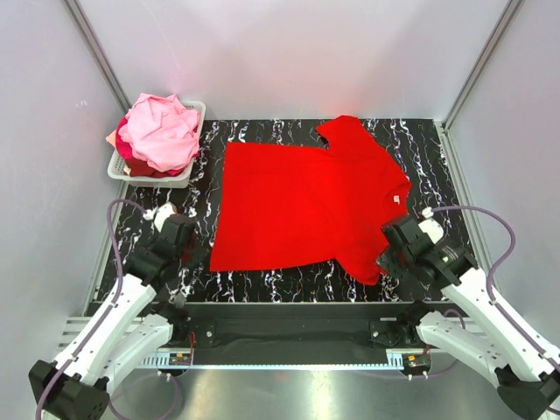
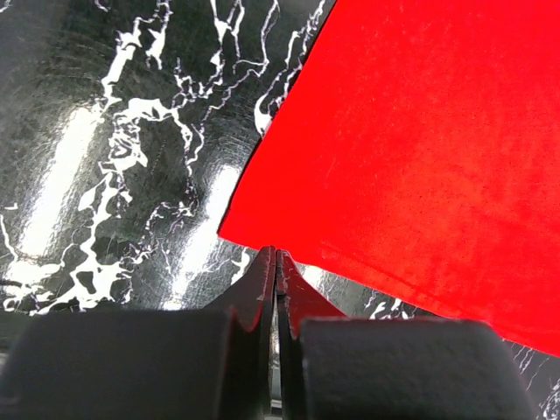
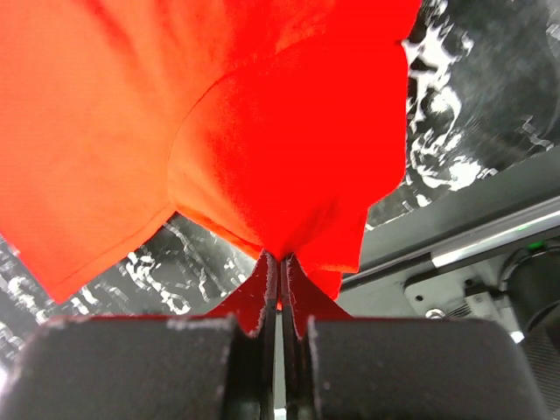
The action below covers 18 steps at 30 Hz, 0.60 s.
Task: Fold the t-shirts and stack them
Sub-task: Fold the tshirt
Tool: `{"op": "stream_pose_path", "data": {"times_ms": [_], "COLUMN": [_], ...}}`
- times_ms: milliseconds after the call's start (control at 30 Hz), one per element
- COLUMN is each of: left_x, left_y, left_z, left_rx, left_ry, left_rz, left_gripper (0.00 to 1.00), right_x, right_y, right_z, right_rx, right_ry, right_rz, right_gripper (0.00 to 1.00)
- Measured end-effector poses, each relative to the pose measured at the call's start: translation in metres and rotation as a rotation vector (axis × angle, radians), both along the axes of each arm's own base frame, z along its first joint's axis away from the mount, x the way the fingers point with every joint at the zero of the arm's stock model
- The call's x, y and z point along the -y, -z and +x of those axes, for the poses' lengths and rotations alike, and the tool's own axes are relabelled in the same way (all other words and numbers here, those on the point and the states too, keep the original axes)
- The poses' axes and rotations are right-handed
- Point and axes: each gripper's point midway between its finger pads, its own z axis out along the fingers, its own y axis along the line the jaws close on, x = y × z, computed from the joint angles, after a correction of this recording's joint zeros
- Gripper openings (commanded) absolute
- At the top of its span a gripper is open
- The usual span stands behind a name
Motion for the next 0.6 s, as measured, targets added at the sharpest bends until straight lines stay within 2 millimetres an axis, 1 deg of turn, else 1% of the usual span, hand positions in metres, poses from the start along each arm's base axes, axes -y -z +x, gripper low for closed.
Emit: {"op": "stream_pose_path", "data": {"times_ms": [33, 67, 100, 200, 367, 500, 600], "left_x": [0.001, 0.003, 0.004, 0.008, 0.006, 0.009, 0.011], "left_y": [0.001, 0.003, 0.007, 0.025, 0.063, 0.081, 0.090], "left_z": [0.001, 0.001, 0.002, 0.001, -0.012, -0.014, -0.013], "left_rx": [-0.007, -0.016, -0.034, -0.081, -0.189, -0.233, -0.245], "left_ry": [0.007, 0.013, 0.020, 0.037, 0.042, 0.052, 0.056], "left_rz": [0.001, 0.001, 0.004, 0.010, 0.037, 0.048, 0.051], "left_gripper": [0.12, 0.31, 0.39, 0.52, 0.56, 0.57, 0.57], "right_x": [0.001, 0.002, 0.003, 0.002, 0.004, 0.008, 0.008], "right_y": [-0.002, -0.003, -0.002, 0.004, 0.018, 0.024, 0.025], "right_z": [0.003, 0.005, 0.007, 0.010, 0.006, 0.001, 0.000], "right_rx": [0.000, -0.002, -0.012, -0.048, -0.066, -0.069, -0.074], "right_ry": [0.000, 0.000, -0.002, -0.010, -0.016, -0.016, -0.018], "right_rz": [-0.020, -0.034, -0.055, -0.095, -0.106, -0.107, -0.108], "right_gripper": [0.00, 0.00, 0.00, 0.00, 0.00, 0.00, 0.00]}}
